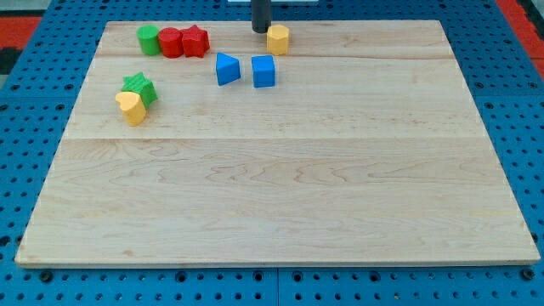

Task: Move the blue cube parallel to the bottom right of the yellow hexagon

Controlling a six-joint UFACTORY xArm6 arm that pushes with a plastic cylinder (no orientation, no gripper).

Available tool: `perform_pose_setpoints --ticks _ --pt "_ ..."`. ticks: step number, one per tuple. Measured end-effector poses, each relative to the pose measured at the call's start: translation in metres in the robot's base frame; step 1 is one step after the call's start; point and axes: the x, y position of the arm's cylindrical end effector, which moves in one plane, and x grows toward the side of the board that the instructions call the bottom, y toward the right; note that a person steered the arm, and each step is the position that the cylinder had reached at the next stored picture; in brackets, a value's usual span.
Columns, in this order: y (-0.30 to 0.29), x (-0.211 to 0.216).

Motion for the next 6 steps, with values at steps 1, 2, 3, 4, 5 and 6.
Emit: perform_pose_setpoints --ticks 1,2,3,4,5,6 --pt "-0.018 0.0" --pt "-0.047 -0.001" --pt "-0.082 -0.007" --pt "-0.107 0.001" --pt "-0.106 0.021" --pt "-0.101 0.042"
